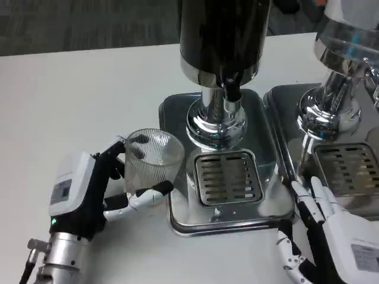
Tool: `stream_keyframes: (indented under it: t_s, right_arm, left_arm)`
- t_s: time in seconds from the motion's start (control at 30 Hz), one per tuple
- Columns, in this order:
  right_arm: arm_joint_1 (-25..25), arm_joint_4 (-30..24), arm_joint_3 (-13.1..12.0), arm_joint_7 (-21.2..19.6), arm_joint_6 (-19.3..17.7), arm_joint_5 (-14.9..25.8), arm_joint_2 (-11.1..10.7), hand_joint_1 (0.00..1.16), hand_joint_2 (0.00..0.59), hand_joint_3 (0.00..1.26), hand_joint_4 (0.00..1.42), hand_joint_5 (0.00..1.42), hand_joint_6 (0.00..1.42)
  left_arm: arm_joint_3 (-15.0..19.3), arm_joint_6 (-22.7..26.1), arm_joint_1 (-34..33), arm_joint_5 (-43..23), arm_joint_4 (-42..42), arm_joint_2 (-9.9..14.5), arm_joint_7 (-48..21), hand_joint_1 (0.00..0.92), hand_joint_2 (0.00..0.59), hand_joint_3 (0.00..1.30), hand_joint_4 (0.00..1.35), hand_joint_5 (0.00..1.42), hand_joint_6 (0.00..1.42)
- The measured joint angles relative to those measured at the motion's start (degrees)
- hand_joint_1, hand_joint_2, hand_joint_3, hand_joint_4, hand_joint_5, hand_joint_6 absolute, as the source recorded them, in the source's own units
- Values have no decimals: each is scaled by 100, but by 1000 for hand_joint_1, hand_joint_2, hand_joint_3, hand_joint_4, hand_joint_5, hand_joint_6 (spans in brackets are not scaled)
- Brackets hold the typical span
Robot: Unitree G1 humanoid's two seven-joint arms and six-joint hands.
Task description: Grasp the cup under the faucet to collect the drink, then remove the cup.
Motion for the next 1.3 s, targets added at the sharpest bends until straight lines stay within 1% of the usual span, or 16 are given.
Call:
stream_keyframes:
  t_s: [0.17,0.3,0.53,0.77,0.87,0.9,1.0,1.3]
  right_arm:
    - [28,-1,-13,0,0,-1,1,161,532,134,0,61,179]
    - [11,0,-22,0,0,-1,7,161,532,134,0,61,179]
    - [19,-8,-35,0,4,-3,25,161,532,134,0,61,179]
    - [58,-33,-40,0,21,-10,44,161,532,134,0,61,179]
    - [57,-34,-42,0,25,-10,57,161,532,134,0,61,179]
    - [67,-41,-44,0,30,-10,65,161,532,134,0,61,179]
    - [99,-51,-45,0,71,-11,85,161,532,134,0,61,179]
    - [153,-122,-39,-4,127,-29,171,161,532,134,0,61,179]
  left_arm:
    - [-59,-24,-32,146,1,-5,93,573,177,435,521,774,835]
    - [-142,-32,-239,206,28,-57,108,576,177,436,521,767,847]
    - [-392,-44,-647,410,283,-316,161,577,173,436,521,766,849]
    - [-538,-40,-879,460,504,-416,269,578,172,436,521,766,849]
    - [-691,90,-1076,626,693,-533,376,578,171,437,521,764,837]
    - [-738,166,-1155,648,783,-614,384,578,170,438,521,763,836]
    - [-855,263,-1307,666,941,-747,398,578,170,441,521,760,833]
    - [-1102,505,-1709,679,1287,-993,415,578,170,447,520,758,825]
